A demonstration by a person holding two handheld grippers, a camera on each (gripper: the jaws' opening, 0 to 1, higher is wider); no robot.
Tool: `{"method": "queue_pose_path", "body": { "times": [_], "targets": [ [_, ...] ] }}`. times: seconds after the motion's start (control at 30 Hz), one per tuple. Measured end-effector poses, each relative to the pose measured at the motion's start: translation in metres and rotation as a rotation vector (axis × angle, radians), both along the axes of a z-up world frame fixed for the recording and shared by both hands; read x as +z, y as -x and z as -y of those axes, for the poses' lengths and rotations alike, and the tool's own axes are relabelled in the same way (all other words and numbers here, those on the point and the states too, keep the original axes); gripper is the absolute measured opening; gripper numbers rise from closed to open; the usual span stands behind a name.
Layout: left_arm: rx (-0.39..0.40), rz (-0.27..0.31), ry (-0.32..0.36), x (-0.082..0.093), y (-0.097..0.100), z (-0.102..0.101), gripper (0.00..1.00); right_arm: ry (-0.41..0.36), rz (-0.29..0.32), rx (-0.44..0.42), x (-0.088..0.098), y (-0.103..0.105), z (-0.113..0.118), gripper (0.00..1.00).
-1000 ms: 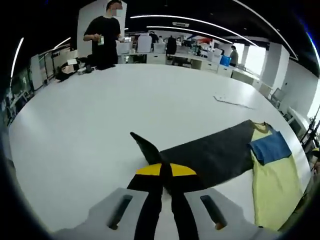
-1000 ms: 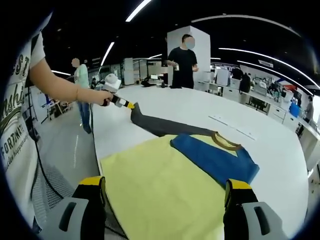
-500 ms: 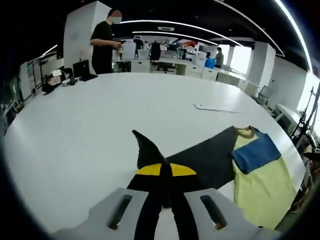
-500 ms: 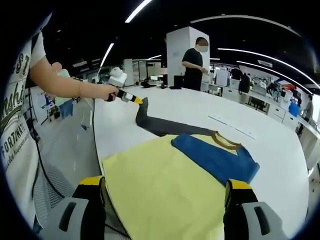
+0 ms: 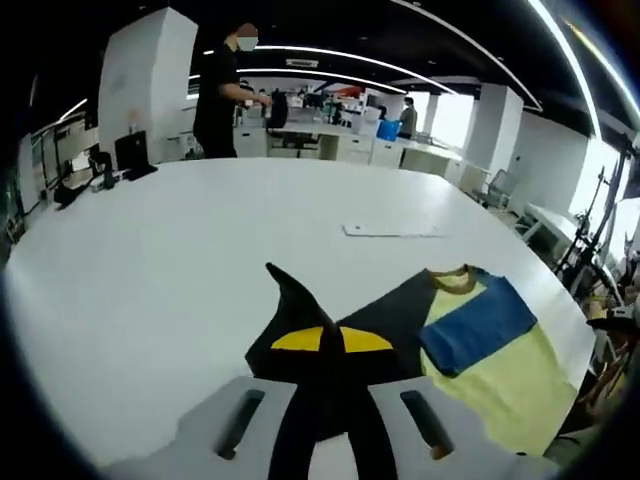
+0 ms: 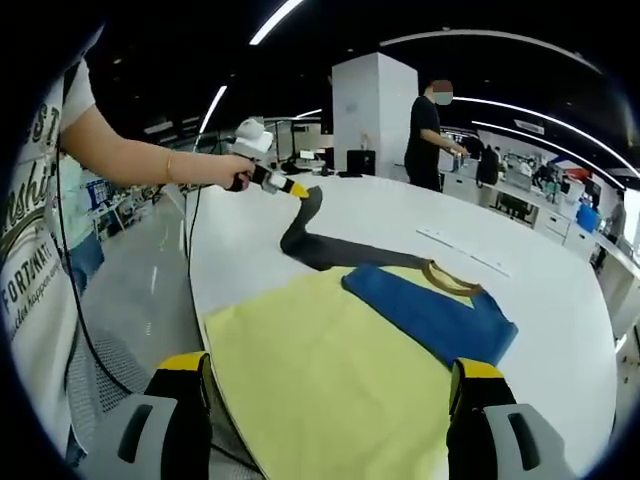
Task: Fold the garment on the visible template until the final outline fits inside the template.
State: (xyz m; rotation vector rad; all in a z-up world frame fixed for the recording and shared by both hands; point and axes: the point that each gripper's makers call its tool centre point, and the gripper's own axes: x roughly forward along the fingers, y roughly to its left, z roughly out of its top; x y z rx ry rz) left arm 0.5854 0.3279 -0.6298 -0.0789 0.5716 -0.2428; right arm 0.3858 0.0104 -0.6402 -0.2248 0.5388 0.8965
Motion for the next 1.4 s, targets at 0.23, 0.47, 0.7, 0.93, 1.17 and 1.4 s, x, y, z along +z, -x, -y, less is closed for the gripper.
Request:
{"method": "queue_pose_path", "body": {
  "times": [0.23,0.47,0.7,0.93,1.17,1.4],
  "targets": [
    [-0.051,0.012,0.026,0.009,-0.013,0.029,0.01,0.006,0.0,0.003,0.001,0.003,0.0,0.99],
    [-0.111,0.015,0.03,0.014,-0.018,0.056,0.01,0.012,0.001,-0.001,0.0,0.003,0.004,0.99],
    [-0.156,0.024,0.053,0.021,-0.022,0.082,0.01,0.019,-0.003,-0.006,-0.002,0.003,0.007,0.99],
    [-0.194,0.029,0.067,0.026,-0.025,0.107,0.01,0.024,-0.006,-0.002,-0.003,0.004,0.007,0.99],
    [-0.252,0.047,0.083,0.034,-0.029,0.136,0.01,0.025,-0.005,0.008,-0.003,0.003,0.006,0.99],
    [-0.298,0.054,0.093,0.037,-0.032,0.163,0.01,0.022,-0.005,0.003,-0.004,0.003,0.006,0.99]
  ]
}}
